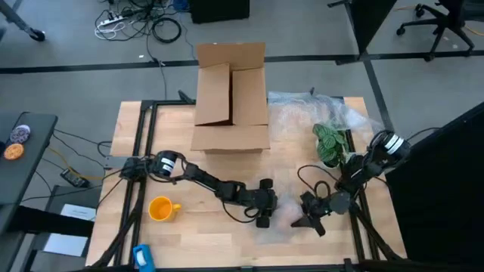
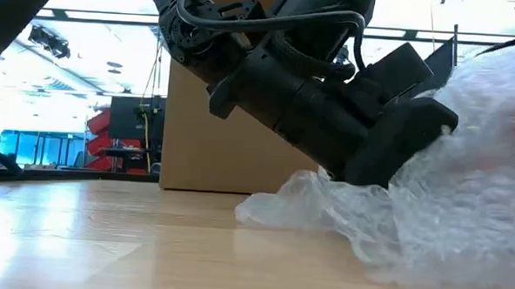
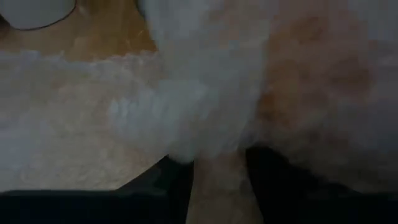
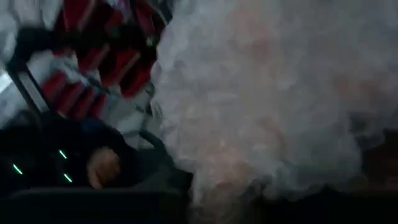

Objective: Wrap mug
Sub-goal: Wrap the orange cup with the bubble wrap

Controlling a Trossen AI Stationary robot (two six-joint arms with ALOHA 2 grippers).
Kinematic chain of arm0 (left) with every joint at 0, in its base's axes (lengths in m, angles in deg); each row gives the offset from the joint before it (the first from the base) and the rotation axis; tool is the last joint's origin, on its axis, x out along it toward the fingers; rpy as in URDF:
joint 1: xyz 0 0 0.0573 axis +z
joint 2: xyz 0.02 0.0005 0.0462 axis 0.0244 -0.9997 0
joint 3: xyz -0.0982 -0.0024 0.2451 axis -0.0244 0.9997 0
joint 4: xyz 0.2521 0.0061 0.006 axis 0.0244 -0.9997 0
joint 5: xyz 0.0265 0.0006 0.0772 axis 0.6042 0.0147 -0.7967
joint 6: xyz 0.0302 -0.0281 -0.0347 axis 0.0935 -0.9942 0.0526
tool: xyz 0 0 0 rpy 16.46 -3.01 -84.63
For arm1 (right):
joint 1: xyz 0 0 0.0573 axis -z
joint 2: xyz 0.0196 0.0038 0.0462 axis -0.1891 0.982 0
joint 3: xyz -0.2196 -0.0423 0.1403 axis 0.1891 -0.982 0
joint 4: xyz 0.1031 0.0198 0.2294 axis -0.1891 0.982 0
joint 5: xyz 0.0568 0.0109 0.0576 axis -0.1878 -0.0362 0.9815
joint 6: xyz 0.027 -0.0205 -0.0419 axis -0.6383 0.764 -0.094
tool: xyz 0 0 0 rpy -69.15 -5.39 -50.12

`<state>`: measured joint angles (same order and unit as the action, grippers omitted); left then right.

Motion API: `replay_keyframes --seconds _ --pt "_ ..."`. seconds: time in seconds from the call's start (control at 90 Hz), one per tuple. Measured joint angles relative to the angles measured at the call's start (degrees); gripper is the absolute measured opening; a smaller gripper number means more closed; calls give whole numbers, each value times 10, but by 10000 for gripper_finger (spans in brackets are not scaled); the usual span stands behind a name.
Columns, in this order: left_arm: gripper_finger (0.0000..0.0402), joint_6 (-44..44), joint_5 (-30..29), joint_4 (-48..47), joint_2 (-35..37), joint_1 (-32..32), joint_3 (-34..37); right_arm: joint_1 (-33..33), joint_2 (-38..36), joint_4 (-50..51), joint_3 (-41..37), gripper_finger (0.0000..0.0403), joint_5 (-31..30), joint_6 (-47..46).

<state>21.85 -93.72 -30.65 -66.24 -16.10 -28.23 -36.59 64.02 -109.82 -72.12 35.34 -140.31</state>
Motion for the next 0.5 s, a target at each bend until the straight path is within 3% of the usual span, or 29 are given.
replay_keyframes --seconds 0.1,0.356,0.5 --pt "133 35 0 -4 0 0 0 7 -1 -4 2 12 -1 -76" --pt "136 148 6 -26 18 -5 0 8 1 -21 17 10 -8 -240" --pt "153 200 5 -92 48 -14 2 6 1 -23 17 9 -9 -309"
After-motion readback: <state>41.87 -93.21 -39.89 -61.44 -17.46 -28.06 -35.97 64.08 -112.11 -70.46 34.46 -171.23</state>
